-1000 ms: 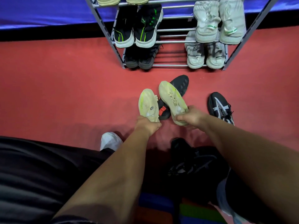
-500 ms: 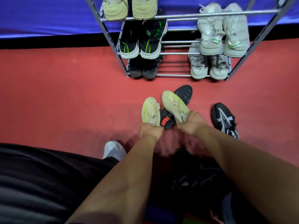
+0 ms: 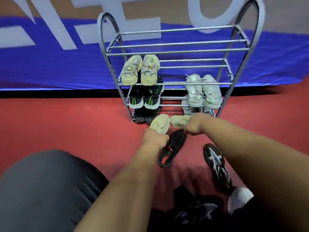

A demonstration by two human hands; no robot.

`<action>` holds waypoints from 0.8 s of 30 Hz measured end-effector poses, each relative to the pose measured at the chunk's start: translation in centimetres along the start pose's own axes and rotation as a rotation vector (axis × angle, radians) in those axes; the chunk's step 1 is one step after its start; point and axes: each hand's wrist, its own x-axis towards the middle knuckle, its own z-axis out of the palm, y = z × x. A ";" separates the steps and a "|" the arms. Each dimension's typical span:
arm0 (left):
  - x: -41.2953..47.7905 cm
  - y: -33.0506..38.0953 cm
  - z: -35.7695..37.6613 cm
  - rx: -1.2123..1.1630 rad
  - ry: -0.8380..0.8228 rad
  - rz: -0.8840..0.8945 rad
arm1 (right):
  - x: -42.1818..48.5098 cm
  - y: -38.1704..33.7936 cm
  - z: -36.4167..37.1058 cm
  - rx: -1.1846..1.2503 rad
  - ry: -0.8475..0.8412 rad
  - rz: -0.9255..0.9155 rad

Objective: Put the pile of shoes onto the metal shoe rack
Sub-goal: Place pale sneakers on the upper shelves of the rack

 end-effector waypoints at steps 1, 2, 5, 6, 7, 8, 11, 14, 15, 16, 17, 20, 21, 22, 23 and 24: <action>-0.5 1.7 -1.0 0.034 -0.024 0.038 | -0.9 0.1 -2.0 -0.015 0.022 -0.013; -0.9 3.4 -2.0 0.083 -0.046 0.068 | -1.6 0.4 -3.7 -0.015 0.049 -0.008; -2.7 8.3 -5.1 0.216 -0.078 0.196 | -3.8 1.4 -8.0 0.010 0.130 0.014; -3.4 9.8 -6.2 0.256 -0.075 0.221 | -4.3 1.8 -9.3 0.031 0.168 0.019; -3.9 11.2 -7.2 0.289 -0.079 0.238 | -5.1 2.2 -10.4 0.060 0.203 0.026; -4.6 12.5 -8.2 0.315 -0.091 0.250 | -5.6 2.6 -11.5 0.098 0.231 0.031; -5.5 15.7 -10.4 0.335 -0.130 0.305 | -6.4 3.7 -13.7 0.218 0.301 0.056; -5.1 17.6 -11.2 0.318 -0.127 0.338 | -5.5 4.8 -14.5 0.335 0.386 0.091; -4.8 18.0 -11.2 0.314 -0.117 0.347 | -5.0 5.1 -14.5 0.361 0.414 0.110; -4.5 18.4 -11.0 0.306 -0.104 0.359 | -4.4 5.6 -14.4 0.383 0.446 0.128; -4.1 18.8 -10.7 0.289 -0.089 0.368 | -3.7 6.1 -14.1 0.398 0.475 0.151; -2.3 19.9 -8.9 0.229 -0.015 0.413 | -0.7 7.7 -13.0 0.435 0.560 0.203; -1.5 20.3 -7.9 0.199 0.007 0.425 | 0.2 8.2 -12.5 0.449 0.584 0.223; -0.8 20.6 -6.9 0.171 0.026 0.439 | 1.0 8.8 -12.2 0.462 0.610 0.236; 0.0 21.0 -5.8 0.135 0.043 0.449 | 1.7 9.2 -11.9 0.468 0.629 0.250; 0.7 21.3 -4.6 0.103 0.058 0.454 | 2.3 9.5 -11.8 0.467 0.642 0.266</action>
